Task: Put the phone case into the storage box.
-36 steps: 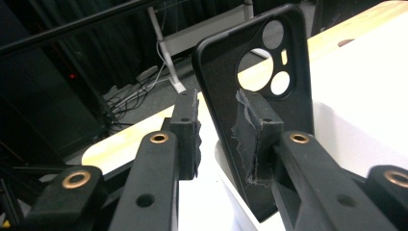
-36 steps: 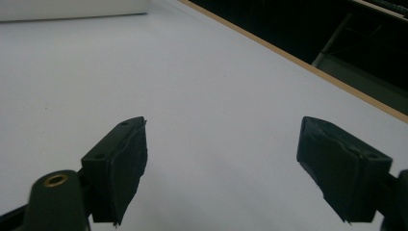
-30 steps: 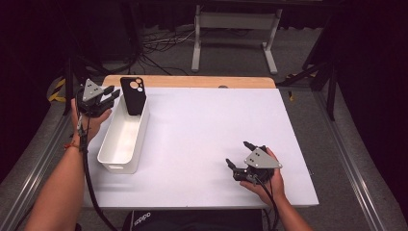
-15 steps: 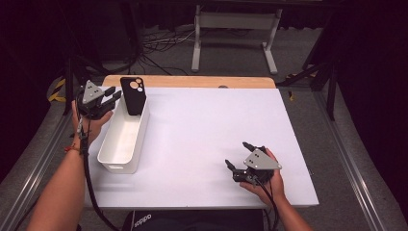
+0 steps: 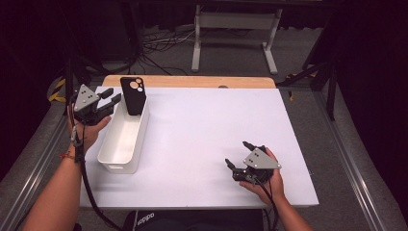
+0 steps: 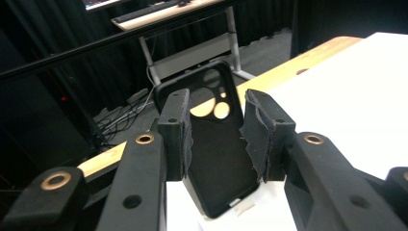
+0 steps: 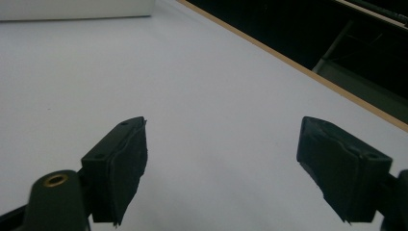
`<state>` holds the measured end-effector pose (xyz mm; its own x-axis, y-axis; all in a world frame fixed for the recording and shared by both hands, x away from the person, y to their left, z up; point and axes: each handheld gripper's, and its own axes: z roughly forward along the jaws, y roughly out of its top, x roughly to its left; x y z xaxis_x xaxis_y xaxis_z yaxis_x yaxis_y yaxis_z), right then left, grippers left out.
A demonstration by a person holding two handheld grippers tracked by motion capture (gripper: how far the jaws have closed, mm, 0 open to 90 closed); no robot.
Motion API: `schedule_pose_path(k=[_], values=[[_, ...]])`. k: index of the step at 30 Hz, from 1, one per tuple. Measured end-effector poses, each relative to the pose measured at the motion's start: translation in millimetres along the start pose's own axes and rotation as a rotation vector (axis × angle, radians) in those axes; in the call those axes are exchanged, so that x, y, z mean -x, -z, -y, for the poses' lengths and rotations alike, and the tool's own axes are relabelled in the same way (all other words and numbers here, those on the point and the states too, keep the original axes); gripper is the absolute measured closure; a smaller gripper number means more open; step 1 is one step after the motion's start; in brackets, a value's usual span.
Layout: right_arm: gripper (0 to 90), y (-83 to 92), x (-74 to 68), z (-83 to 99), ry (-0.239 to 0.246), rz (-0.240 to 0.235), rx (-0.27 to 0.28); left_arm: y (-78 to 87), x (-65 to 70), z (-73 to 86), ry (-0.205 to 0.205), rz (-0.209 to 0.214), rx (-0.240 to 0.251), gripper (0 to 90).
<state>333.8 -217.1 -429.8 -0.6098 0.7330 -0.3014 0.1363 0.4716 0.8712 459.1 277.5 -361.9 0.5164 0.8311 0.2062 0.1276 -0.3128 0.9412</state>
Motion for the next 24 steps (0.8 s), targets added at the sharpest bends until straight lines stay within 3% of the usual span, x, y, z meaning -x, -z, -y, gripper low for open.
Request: schedule_pose_path(k=[13,24], values=[[19.1,2.0,-1.3,1.3,0.006,0.0,-0.005,10.3,21.7,1.3,-0.026,0.051,0.031,55.6],[19.1,1.4,-2.0,1.6,0.012,-0.006,-0.01,16.3,40.0,2.6,-0.022,0.093,0.067,45.1]])
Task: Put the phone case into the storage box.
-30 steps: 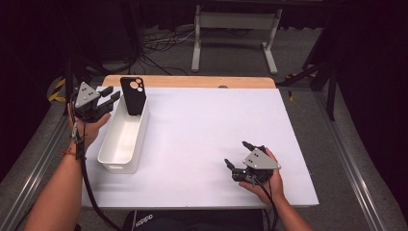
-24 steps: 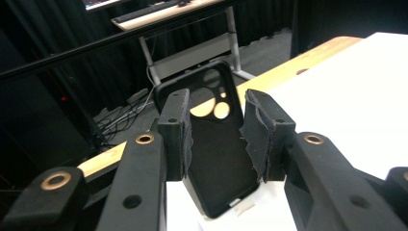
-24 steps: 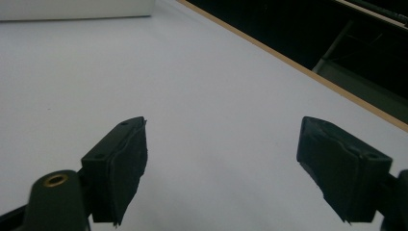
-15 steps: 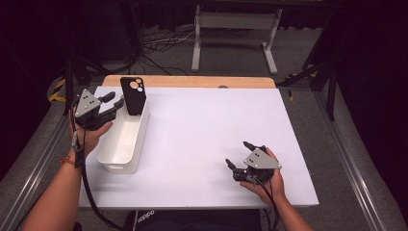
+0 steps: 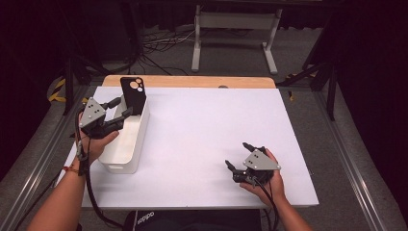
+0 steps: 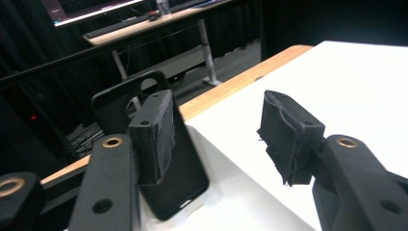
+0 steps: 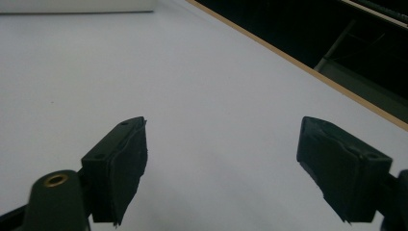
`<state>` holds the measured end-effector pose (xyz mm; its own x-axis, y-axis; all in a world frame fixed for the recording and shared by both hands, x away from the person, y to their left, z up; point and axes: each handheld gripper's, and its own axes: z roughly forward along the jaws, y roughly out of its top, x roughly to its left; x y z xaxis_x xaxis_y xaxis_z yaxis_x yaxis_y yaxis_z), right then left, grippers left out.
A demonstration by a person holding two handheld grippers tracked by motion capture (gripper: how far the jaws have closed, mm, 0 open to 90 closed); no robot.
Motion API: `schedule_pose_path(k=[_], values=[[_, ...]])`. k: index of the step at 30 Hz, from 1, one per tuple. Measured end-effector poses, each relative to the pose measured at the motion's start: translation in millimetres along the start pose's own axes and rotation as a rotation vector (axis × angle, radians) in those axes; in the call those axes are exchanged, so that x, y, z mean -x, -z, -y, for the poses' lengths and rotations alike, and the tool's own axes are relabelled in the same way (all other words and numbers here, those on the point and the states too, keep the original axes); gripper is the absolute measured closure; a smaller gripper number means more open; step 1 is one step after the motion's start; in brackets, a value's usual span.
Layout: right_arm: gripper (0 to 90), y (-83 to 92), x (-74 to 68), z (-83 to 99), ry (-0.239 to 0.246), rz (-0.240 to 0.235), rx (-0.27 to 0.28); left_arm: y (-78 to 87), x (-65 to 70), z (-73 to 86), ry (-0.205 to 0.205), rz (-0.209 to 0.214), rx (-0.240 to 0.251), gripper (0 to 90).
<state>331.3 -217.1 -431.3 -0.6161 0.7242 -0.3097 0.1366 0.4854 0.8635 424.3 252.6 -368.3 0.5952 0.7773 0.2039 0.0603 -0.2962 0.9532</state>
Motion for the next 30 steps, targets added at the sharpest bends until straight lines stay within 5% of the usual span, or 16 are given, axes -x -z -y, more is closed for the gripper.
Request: schedule_pose_path(k=[8,13,18,30], values=[[19.1,1.4,0.2,-1.1,-0.001,-0.002,0.009,7.9,10.5,-6.7,-0.043,0.011,0.024,28.7],[19.1,1.3,-0.5,-0.4,0.0,-0.001,0.004,15.9,14.2,-8.3,-0.02,0.033,0.032,20.9],[19.1,1.9,-1.8,0.1,0.004,-0.005,0.0,19.3,16.2,-8.5,0.006,0.102,0.051,10.7],[18.8,4.0,-0.2,-0.4,0.002,-0.002,0.011,28.1,29.5,-10.9,0.002,0.127,0.073,4.7]])
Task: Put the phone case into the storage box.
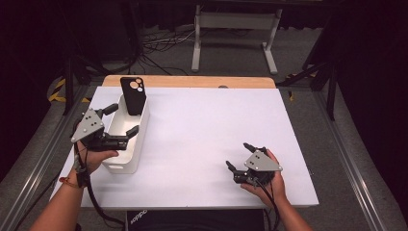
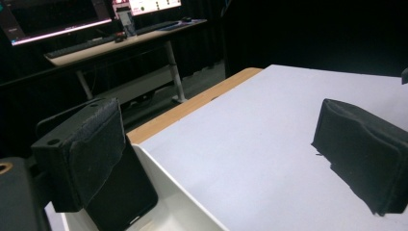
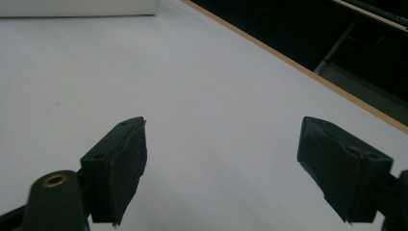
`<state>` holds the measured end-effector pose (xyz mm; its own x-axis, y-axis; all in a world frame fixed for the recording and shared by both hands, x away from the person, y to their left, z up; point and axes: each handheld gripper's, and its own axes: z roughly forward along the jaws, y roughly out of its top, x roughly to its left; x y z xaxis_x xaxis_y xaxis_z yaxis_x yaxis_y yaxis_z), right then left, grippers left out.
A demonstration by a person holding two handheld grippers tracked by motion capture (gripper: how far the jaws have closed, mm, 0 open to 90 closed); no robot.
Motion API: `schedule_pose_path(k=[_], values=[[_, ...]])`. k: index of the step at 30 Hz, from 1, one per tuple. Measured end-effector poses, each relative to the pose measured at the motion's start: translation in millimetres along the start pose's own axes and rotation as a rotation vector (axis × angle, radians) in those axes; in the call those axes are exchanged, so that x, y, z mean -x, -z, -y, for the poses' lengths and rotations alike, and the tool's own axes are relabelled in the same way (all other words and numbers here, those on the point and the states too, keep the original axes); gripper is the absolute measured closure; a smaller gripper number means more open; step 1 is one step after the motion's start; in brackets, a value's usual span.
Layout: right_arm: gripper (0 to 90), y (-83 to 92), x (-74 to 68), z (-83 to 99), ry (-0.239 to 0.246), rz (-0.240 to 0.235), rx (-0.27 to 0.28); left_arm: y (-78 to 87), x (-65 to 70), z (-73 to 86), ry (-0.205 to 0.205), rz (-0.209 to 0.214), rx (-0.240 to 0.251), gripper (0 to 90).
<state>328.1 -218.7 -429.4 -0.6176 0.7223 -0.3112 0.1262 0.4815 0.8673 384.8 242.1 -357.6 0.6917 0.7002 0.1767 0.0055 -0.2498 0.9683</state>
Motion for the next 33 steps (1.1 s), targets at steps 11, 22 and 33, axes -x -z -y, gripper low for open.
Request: schedule_pose_path(k=[11,22,33], values=[[18.7,3.9,0.3,0.9,0.002,-0.002,0.006,-1.3,18.2,-3.0,-0.037,0.053,-0.003,1.3],[18.8,6.3,-0.8,0.3,0.011,-0.008,0.015,-7.1,37.9,-4.8,-0.086,0.072,-0.011,3.5],[19.2,9.0,-3.6,-1.1,0.023,-0.019,0.03,-11.0,51.0,-6.3,-0.091,0.124,0.007,3.1]])
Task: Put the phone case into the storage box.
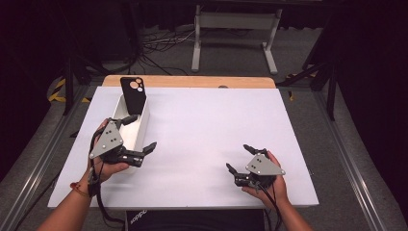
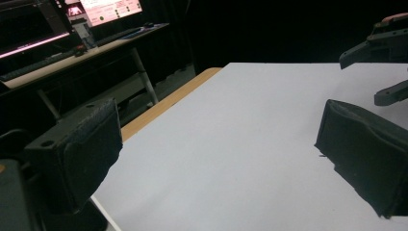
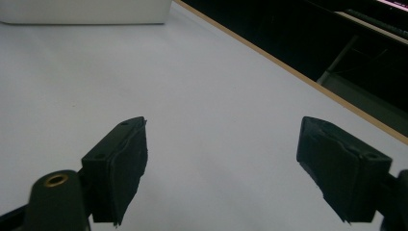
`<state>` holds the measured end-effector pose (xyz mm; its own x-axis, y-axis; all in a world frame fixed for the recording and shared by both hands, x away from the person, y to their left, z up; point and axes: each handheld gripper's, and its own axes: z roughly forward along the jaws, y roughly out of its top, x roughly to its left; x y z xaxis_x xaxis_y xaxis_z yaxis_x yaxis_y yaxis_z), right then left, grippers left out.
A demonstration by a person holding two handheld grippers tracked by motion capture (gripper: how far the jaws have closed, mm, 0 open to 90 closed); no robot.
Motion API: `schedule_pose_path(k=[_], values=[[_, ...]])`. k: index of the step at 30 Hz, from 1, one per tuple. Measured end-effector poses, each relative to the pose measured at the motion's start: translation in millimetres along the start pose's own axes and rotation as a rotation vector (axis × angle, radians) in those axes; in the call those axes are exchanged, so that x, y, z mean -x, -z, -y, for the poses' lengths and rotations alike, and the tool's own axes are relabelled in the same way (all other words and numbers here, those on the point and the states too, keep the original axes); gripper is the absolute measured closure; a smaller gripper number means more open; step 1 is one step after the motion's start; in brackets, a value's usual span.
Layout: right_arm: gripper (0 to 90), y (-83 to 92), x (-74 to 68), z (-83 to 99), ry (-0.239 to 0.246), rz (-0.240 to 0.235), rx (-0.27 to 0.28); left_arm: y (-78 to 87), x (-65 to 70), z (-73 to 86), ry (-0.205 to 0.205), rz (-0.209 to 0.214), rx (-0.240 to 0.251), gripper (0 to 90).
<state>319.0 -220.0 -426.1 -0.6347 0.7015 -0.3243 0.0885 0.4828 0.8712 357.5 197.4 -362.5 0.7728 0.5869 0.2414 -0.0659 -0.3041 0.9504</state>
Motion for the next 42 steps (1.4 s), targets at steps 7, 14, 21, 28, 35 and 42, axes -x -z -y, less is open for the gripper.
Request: schedule_pose_path(k=[7,14,21,28,35,42], values=[[19.2,1.1,-1.7,-1.7,0.002,-0.006,0.009,-2.9,8.7,0.2,-0.014,-0.022,0.011,4.5],[19.2,1.9,-2.3,-2.8,0.001,-0.012,0.011,-6.1,14.4,0.8,-0.022,0.008,0.018,4.9],[19.2,0.4,-5.0,-5.3,0.011,-0.019,0.011,-4.5,16.9,0.2,-0.03,0.037,0.033,5.3],[19.1,0.1,-8.3,-6.9,0.022,-0.031,0.012,-1.8,29.0,6.1,-0.038,0.034,0.03,5.9],[19.1,3.0,-6.3,-7.2,0.014,-0.017,0.021,-3.9,46.3,14.9,-0.042,0.051,-0.008,5.6],[18.3,4.1,-6.9,-8.3,0.018,-0.01,0.025,-1.8,53.0,21.7,-0.049,0.064,-0.035,5.6]])
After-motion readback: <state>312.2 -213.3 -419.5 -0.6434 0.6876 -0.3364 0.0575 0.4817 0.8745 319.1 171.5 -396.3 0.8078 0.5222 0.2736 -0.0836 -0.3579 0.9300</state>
